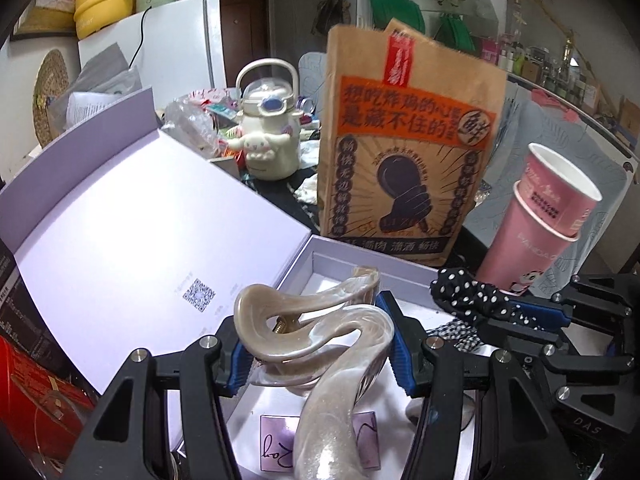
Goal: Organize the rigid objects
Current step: 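Lower the wavy ornament and polka-dot scrunchie into the lavender box with both tools, then open the right tool to release the scrunchie while the left tool releases the ornament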
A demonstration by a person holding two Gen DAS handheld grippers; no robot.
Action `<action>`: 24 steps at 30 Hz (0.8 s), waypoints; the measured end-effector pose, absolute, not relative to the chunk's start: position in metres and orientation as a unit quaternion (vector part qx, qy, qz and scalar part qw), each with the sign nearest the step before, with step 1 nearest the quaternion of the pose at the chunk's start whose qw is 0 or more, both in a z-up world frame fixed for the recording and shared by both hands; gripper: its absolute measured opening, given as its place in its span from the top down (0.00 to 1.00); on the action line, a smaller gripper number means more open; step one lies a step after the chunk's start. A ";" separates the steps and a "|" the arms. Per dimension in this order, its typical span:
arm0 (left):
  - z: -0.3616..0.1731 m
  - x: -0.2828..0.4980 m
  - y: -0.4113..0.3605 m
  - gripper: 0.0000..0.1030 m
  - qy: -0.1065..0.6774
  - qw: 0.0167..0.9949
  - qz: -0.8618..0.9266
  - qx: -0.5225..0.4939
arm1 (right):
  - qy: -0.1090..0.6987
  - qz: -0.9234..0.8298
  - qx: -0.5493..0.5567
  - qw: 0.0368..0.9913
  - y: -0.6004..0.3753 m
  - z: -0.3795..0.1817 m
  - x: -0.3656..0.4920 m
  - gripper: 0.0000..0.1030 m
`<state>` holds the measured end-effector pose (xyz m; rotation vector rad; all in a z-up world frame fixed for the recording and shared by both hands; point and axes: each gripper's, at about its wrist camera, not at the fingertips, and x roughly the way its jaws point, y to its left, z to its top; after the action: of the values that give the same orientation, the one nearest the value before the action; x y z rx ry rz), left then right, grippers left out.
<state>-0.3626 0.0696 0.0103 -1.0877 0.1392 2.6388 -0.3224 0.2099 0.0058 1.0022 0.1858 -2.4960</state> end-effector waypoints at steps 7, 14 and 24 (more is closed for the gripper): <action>-0.001 -0.365 0.069 0.46 0.048 0.142 0.909 -0.389 | 0.070 -0.900 0.372 0.217 0.206 -0.002 -0.331 0.84; -0.011 -0.367 0.069 0.46 0.050 0.136 0.903 -0.405 | 0.092 -0.892 0.388 0.215 0.197 -0.017 -0.339 0.84; -0.026 -0.367 0.076 0.46 0.052 0.141 0.891 -0.428 | 0.120 -0.888 0.402 0.191 0.197 -0.028 -0.341 0.81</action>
<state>-0.3665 0.0762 -0.0263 -1.2358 0.1491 2.5735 -0.3409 0.1967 -0.0279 1.1280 0.3374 -2.4933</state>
